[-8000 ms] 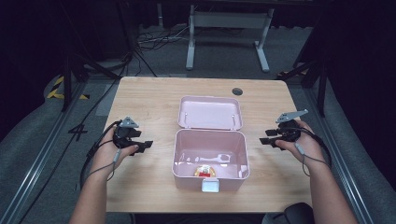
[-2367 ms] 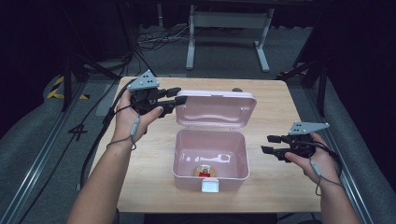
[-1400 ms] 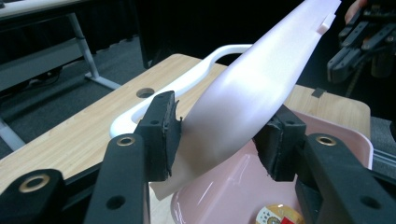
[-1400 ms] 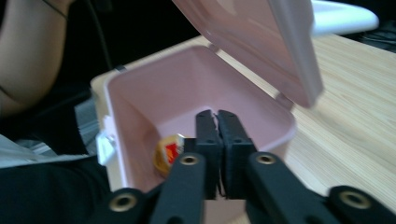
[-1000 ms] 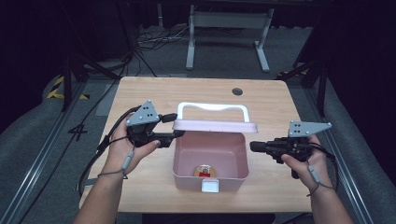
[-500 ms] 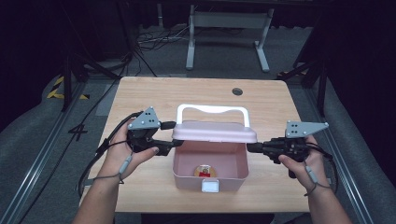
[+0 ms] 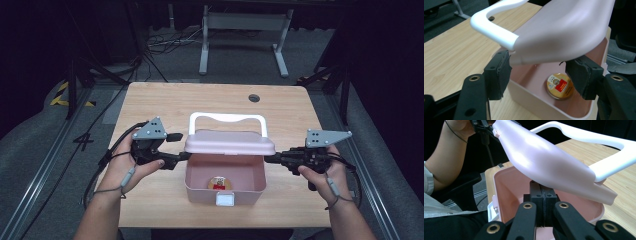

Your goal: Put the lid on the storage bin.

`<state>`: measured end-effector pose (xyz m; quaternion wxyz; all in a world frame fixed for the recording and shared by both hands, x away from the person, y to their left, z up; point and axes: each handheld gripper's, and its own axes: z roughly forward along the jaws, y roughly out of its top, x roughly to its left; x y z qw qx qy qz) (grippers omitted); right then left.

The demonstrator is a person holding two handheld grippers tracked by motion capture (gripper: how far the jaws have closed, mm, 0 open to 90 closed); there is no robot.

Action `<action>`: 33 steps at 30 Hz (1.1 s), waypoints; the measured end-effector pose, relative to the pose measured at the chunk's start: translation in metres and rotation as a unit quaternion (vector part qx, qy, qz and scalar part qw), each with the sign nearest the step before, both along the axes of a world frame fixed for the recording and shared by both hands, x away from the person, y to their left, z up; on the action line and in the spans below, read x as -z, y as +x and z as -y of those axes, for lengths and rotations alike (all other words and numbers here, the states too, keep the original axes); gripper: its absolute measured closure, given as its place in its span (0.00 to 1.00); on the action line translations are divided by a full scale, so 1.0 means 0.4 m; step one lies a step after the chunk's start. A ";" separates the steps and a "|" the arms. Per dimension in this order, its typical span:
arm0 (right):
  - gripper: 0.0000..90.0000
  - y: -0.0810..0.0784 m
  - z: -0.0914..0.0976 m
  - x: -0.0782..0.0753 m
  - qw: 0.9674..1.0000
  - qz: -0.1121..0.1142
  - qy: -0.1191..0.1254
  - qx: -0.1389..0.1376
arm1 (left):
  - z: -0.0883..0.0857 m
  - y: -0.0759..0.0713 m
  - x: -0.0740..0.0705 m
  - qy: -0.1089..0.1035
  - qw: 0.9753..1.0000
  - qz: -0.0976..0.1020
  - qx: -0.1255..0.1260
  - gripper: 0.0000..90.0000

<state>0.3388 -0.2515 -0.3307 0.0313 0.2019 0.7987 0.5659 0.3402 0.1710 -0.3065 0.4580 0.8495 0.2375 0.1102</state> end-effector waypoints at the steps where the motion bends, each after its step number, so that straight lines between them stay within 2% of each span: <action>1: 1.00 -0.001 -0.001 0.000 1.000 0.000 0.001 0.000 | -0.004 -0.002 -0.001 0.004 1.000 0.001 -0.002 0.40; 3: 1.00 -0.002 -0.002 0.000 1.000 0.000 -0.001 -0.001 | -0.016 -0.004 -0.002 0.010 1.000 0.003 -0.003 0.39; 5: 1.00 -0.003 -0.004 -0.001 1.000 0.001 0.000 -0.002 | -0.033 -0.005 -0.002 0.008 1.000 -0.002 -0.006 0.39; 10: 1.00 -0.006 -0.003 -0.003 1.000 0.003 0.002 -0.002 | -0.072 0.002 0.002 0.021 0.999 -0.009 -0.023 0.38; 15: 1.00 -0.008 -0.004 -0.004 1.000 0.002 0.000 -0.003 | -0.098 0.019 0.012 0.009 0.999 -0.016 -0.041 0.38; 18: 1.00 -0.010 -0.004 -0.005 1.000 -0.001 -0.002 -0.005 | -0.111 0.032 0.020 0.012 0.998 -0.015 -0.057 0.38; 25: 1.00 -0.021 -0.008 -0.005 1.000 -0.008 -0.015 -0.010 | -0.142 0.074 0.049 -0.004 0.994 -0.018 -0.106 0.38; 30: 1.00 -0.026 -0.009 -0.003 0.999 -0.014 -0.027 -0.011 | -0.170 0.104 0.074 0.005 0.989 -0.017 -0.147 0.37; 33: 1.00 -0.029 -0.010 -0.002 0.999 -0.021 -0.036 -0.015 | -0.186 0.119 0.088 0.020 0.986 -0.018 -0.167 0.38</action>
